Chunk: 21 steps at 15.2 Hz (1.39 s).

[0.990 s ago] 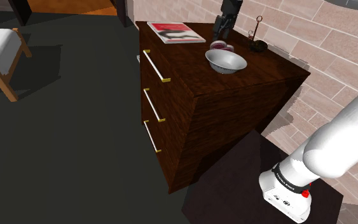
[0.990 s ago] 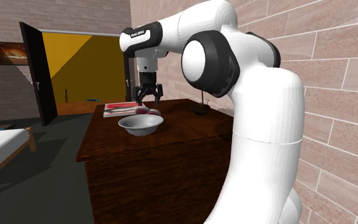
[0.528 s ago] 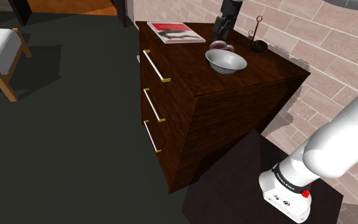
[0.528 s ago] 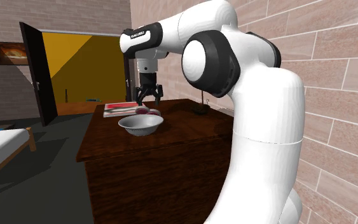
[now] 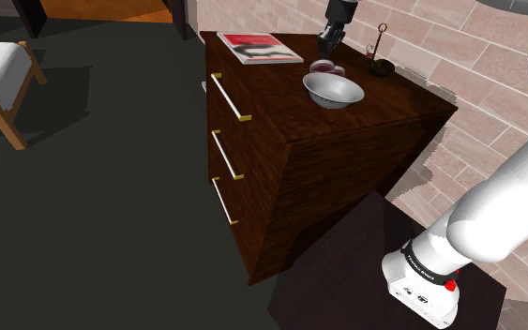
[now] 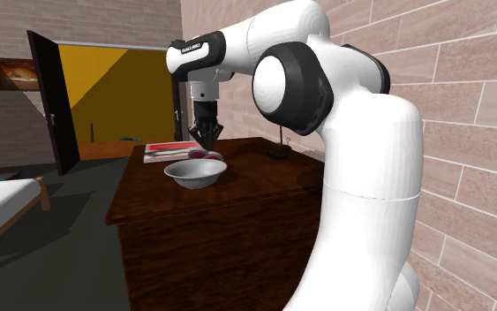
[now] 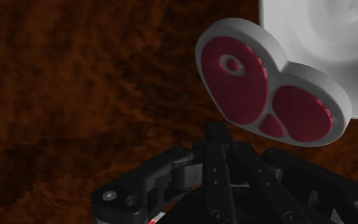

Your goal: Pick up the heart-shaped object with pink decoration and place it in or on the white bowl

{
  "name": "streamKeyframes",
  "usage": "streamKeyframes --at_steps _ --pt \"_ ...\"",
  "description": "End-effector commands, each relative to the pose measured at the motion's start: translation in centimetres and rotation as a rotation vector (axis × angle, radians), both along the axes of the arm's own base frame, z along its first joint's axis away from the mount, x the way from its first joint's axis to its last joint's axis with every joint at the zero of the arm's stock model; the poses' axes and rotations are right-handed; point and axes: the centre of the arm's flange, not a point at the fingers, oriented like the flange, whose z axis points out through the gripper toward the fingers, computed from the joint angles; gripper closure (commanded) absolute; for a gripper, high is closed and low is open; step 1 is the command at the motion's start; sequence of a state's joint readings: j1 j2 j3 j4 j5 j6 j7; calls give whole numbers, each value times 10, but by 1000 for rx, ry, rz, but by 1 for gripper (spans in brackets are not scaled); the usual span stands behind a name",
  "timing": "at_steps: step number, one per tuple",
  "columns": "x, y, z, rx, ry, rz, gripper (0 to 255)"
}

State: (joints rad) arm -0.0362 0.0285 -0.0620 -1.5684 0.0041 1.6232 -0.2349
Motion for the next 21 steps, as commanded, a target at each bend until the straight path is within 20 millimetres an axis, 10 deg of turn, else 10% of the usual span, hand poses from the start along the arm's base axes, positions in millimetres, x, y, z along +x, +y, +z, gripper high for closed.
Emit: streamKeyframes --at_steps 1,2,3,11,21 --pt "0 0 0 0 0 0 255" --pt "0 0 0 0 0 0 255" --pt "0 0 0 0 0 0 0" --pt "-160 85 11 -445 -487 732 0" --pt "-141 78 -22 -457 -501 752 0"
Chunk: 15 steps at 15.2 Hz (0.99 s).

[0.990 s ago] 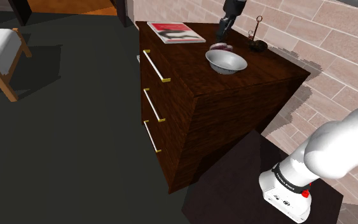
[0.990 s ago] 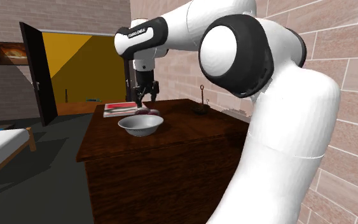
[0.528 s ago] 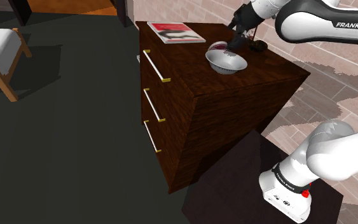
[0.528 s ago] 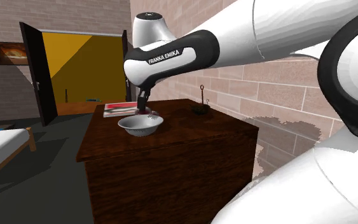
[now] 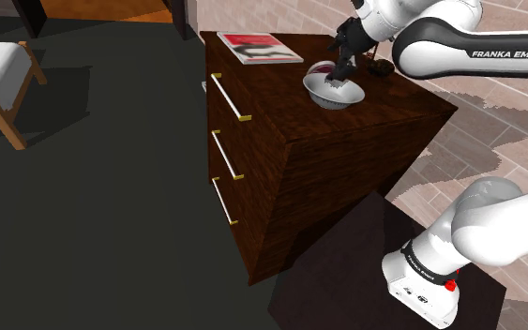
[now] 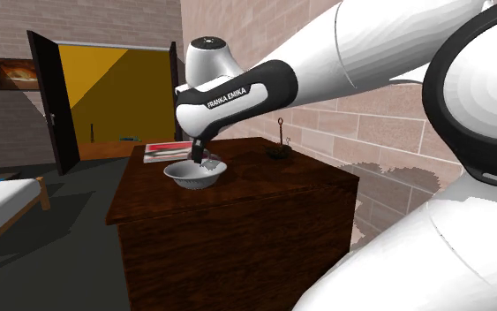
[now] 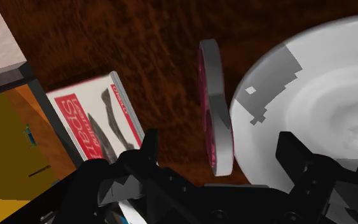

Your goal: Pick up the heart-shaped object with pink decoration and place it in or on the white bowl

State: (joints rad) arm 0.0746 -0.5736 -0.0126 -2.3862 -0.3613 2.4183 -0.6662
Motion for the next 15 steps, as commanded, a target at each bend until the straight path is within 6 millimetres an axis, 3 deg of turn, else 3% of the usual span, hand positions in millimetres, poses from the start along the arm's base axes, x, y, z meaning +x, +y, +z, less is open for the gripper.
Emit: streamKeyframes --at_steps 1,6,7,15 --pt "1 -1 -1 0 -1 0 0" --pt "1 0 -1 0 -1 0 0" --pt "1 0 -1 0 -1 0 255" --pt "1 0 -1 0 -1 0 255"
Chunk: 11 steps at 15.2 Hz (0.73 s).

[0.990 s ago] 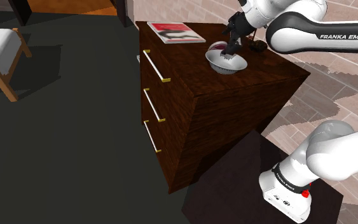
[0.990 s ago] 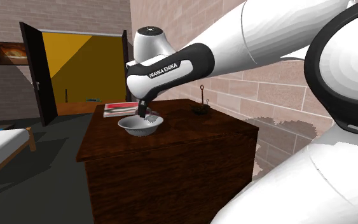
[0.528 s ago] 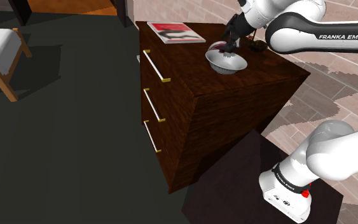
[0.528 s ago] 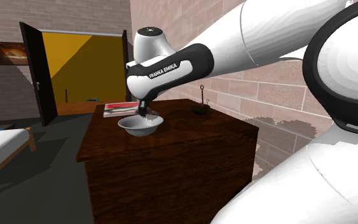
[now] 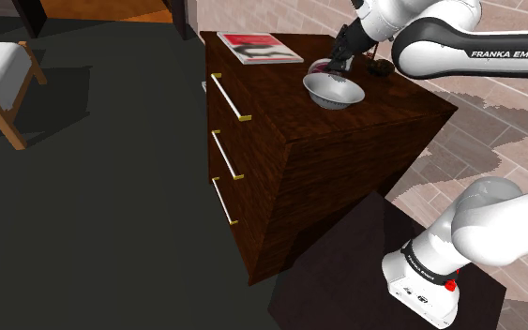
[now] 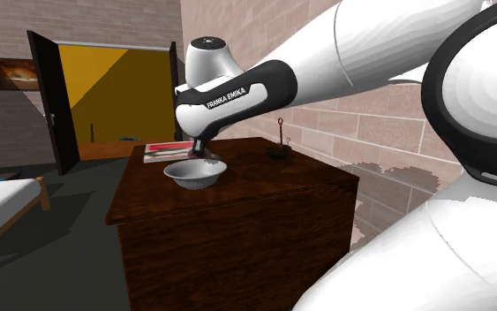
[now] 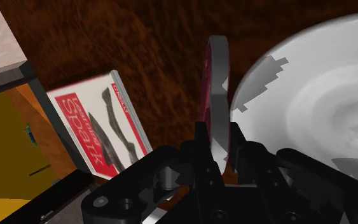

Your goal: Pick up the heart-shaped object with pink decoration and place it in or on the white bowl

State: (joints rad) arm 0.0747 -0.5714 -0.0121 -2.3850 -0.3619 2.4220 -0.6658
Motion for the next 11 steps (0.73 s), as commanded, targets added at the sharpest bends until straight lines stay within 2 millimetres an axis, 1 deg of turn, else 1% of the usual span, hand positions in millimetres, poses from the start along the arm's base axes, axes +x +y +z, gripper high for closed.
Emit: streamKeyframes --at_steps 1,11 --pt "1 -1 -1 0 2 -1 255" --pt "1 -1 52 0 2 -1 255"
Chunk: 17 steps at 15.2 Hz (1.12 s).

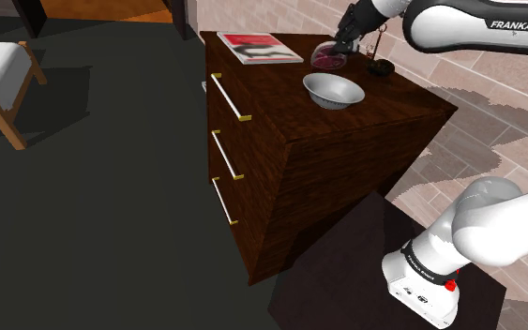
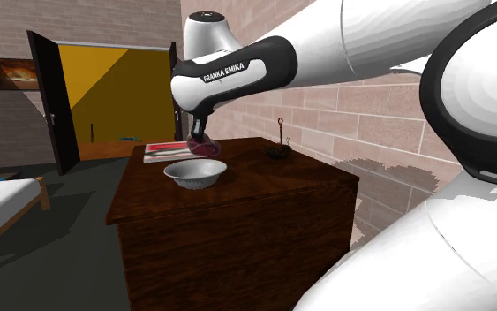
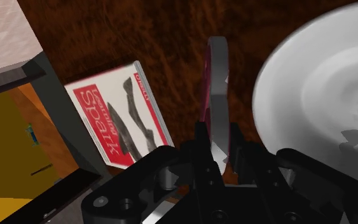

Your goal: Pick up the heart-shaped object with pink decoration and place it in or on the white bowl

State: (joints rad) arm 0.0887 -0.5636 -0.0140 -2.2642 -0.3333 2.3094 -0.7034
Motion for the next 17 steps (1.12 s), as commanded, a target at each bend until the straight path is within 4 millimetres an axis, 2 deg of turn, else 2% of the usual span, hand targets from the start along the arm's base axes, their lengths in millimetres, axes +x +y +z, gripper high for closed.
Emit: streamKeyframes --at_steps 1,13,17 --pt "-1 -1 11 0 0 0 255" --pt "-1 -1 72 0 0 0 255" --pt "-39 31 91 0 0 0 255"
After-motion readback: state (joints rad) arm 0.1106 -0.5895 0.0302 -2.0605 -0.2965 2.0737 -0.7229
